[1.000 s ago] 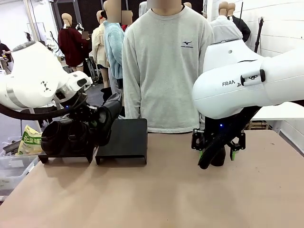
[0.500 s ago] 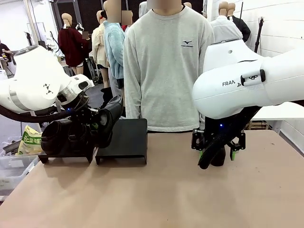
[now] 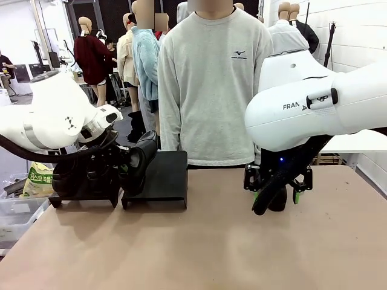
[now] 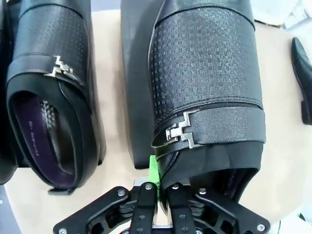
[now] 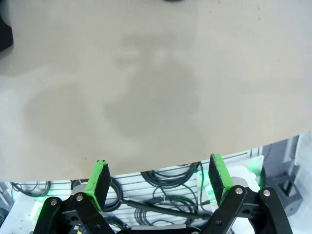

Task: Organize the shoes by placing them on the stand.
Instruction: Place the Shoe from the middle of the table onto the Shoes Stand.

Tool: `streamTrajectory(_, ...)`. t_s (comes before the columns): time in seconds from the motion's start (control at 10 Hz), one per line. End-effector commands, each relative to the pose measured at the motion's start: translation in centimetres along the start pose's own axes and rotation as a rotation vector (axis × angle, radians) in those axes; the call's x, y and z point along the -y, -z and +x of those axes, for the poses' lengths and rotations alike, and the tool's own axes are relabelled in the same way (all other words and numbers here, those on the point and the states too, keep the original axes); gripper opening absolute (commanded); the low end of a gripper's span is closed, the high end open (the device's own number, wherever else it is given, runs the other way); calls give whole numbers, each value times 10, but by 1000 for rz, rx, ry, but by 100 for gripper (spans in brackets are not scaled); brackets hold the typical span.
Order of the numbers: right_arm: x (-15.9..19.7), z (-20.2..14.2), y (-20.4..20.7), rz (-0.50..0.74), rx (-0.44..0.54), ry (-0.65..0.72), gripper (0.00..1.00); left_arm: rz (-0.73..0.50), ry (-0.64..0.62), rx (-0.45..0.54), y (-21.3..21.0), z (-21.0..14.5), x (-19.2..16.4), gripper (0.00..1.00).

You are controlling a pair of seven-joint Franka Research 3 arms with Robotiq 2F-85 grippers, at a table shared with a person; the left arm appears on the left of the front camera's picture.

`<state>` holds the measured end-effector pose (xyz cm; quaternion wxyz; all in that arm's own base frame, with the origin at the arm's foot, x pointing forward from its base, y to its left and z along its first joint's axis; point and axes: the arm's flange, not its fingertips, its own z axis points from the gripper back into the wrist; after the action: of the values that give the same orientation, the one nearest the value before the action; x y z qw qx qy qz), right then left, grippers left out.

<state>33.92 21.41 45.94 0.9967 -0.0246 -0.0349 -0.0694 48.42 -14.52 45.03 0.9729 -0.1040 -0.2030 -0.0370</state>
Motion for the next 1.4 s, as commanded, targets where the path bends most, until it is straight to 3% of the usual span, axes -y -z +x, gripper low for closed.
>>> streamTrajectory(0.0, -1, 1, -2, 6, -1, -2, 100, 58, -54, 49, 6, 15, 0, 0)
streamTrajectory(0.7, -1, 1, -2, 6, -1, -2, 100, 56, -83, 42, 36, 29, -9, 0)
streamTrajectory(1.1, -1, 1, -2, 6, -1, -2, 100, 50, -124, -11, 42, 31, -4, 0)
streamTrajectory(1.2, -1, 1, -2, 6, -1, -2, 100, 41, -140, -34, 43, 32, -1, 9)
streamTrajectory(1.3, -1, 1, -2, 6, -1, -2, 100, 49, -131, -39, 45, 32, 0, 28)
